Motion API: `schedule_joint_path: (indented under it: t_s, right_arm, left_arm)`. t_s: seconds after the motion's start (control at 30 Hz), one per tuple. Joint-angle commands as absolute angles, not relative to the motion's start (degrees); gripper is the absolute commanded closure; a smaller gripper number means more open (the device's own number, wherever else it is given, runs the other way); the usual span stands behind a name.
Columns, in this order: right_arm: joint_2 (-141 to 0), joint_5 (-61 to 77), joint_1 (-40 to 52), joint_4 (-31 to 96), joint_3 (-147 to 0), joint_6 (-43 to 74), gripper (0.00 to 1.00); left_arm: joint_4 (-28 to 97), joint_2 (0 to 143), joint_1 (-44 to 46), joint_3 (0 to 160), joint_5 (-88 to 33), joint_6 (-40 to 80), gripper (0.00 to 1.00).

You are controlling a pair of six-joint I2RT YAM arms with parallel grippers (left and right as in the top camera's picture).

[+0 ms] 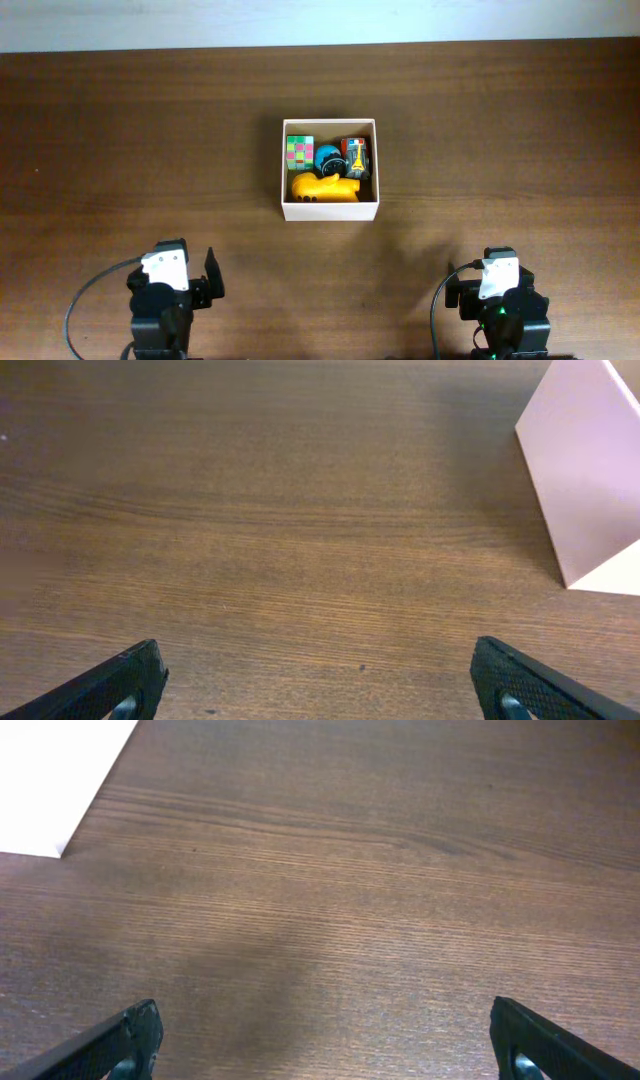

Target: Pack container

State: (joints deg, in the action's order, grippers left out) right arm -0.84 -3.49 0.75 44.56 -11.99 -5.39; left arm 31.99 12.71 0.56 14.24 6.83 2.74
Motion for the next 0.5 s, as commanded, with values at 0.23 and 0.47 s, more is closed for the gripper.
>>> schedule_joint_path:
  t_s: [0.23,0.47]
  right_arm:
    - [-0.3,-3.2,0.3,44.4,-11.8,-5.6,0.01]
    - [-0.3,-3.2,0.3,44.4,-11.8,-5.6,0.01]
  left_arm:
    - [27.4,5.6,0.3,7.9,6.2,1.8,0.01]
    - [27.4,2.4,0.3,7.9,6.2,1.8,0.01]
